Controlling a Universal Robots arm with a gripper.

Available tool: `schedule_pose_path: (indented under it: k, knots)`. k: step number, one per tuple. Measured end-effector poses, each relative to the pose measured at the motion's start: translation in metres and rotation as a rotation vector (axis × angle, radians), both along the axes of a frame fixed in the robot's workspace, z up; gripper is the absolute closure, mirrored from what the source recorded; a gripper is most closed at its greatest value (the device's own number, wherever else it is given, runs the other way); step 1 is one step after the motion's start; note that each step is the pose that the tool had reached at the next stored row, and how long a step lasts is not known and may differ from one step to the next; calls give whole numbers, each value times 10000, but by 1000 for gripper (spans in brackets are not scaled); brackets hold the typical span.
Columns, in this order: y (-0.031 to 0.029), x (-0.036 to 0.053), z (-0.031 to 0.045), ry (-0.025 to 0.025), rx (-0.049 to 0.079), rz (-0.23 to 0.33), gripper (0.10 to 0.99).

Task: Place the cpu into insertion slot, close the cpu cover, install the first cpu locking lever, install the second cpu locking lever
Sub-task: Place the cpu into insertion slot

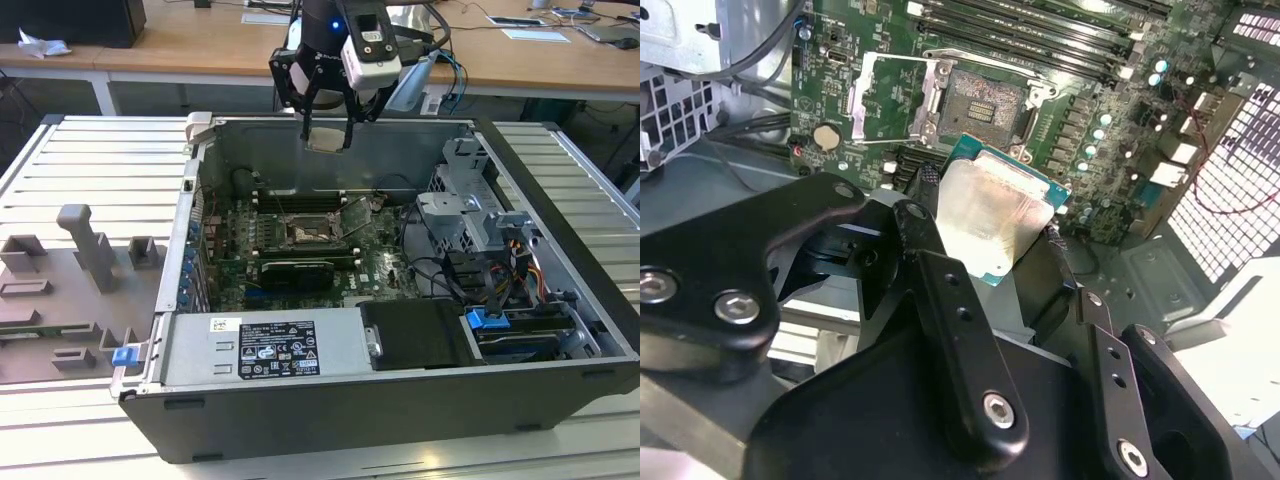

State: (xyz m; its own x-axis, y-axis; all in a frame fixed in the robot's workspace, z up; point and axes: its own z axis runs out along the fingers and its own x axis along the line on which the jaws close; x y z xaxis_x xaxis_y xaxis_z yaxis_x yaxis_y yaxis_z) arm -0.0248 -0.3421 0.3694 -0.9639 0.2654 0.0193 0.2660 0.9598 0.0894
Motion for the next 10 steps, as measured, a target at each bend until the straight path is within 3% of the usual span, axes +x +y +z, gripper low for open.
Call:
schedule_pose_path:
  k: [10]
  knots:
    - [0, 0, 0, 0, -1, -236, 545]
